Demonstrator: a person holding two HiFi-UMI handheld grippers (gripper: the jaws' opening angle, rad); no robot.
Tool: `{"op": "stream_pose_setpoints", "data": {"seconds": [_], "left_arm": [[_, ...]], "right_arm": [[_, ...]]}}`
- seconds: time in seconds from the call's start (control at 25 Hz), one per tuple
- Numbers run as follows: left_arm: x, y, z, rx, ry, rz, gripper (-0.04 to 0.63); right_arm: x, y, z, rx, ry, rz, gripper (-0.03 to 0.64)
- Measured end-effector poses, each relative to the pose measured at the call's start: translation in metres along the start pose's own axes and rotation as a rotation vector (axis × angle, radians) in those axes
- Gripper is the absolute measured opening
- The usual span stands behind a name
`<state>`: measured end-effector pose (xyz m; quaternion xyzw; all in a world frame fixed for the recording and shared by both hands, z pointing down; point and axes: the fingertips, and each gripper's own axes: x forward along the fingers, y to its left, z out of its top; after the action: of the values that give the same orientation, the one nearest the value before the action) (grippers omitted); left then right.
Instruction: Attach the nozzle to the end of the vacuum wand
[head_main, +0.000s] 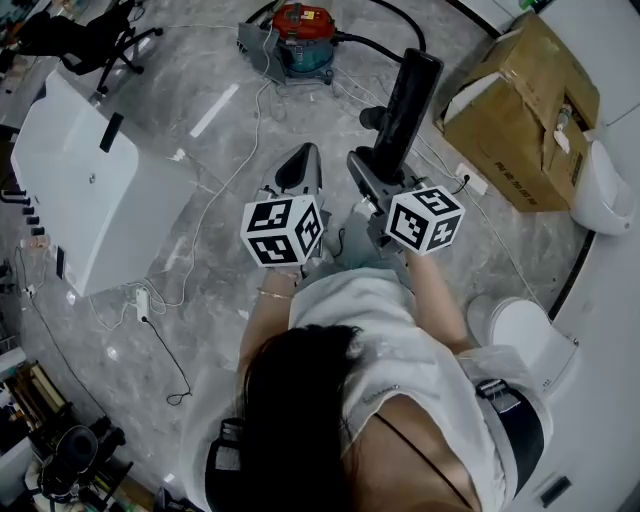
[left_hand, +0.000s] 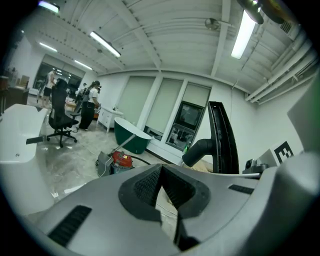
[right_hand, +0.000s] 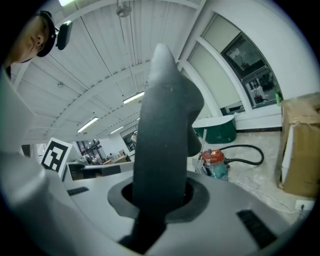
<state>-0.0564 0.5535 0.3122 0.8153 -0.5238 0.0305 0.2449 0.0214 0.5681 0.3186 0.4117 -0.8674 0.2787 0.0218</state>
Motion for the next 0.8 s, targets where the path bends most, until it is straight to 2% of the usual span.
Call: {"op": "stream_pose_setpoints", "data": {"seconds": [0.2,0.48,0.8], "left_arm": [[0.031,0.006,0.007,0.004,0.000,0.024,0.003],[0.101,0.012,0.041,-0.015,-0.029,0.070,0.003],[0.177,0.001,0.077,-0.021,-0.066,0.106,0.003]], "right_arm": [[0.024,-0.021,0.015,-0.001,0.006,0.044,0.078],[0.066,-0.067,0.063,-0.011,0.023,0.111,0.078],[0.094,-0.133,0.118,-0.020,0.031,0.138,0.078]]}}
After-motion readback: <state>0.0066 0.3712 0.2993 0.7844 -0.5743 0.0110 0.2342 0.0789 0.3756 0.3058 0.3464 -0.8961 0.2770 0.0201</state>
